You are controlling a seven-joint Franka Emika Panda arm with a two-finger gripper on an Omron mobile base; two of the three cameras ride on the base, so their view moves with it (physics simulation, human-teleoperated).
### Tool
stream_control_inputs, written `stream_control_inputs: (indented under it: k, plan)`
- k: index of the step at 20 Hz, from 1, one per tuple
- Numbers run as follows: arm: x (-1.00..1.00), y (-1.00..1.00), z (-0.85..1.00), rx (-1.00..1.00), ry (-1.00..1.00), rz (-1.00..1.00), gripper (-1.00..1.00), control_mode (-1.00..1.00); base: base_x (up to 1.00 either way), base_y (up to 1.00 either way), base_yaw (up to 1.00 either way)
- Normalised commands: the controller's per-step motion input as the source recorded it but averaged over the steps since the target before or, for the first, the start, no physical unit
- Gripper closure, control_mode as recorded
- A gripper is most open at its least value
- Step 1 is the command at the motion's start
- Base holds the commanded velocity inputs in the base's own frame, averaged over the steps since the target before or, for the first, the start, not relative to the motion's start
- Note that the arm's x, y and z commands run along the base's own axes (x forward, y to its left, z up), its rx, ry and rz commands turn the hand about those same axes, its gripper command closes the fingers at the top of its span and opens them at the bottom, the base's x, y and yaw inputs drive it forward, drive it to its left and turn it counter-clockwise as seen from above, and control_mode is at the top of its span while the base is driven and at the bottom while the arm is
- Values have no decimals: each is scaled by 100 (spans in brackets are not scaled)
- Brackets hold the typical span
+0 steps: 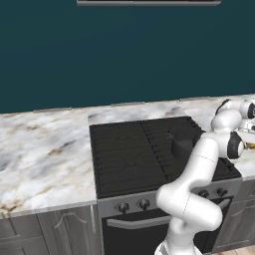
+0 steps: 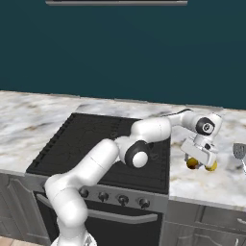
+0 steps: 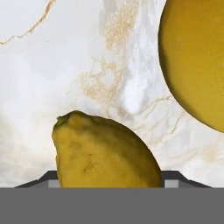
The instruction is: Put the lemon and lemon in the pot. Retrieve the spatula and lightly stir the vegetables in the pot.
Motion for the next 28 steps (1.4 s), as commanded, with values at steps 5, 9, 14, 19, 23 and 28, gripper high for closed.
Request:
stream_control_inputs:
  k: [5,9,14,19,23,28]
  plan:
    - [-4,0,1,0,-4,0,100,-100,0,0,0]
    - [-46,16,42,-1,-38,1,100,-100,0,0,0]
    - [-60,17,81,-11,-48,0,100,-100,0,0,0]
    - [-26,26,84,-17,-30,0,100,-100,0,0,0]
    - [0,72,42,-14,0,0,100,-100,0,0,0]
    - [0,100,57,-28,25,1,100,-100,0,0,0]
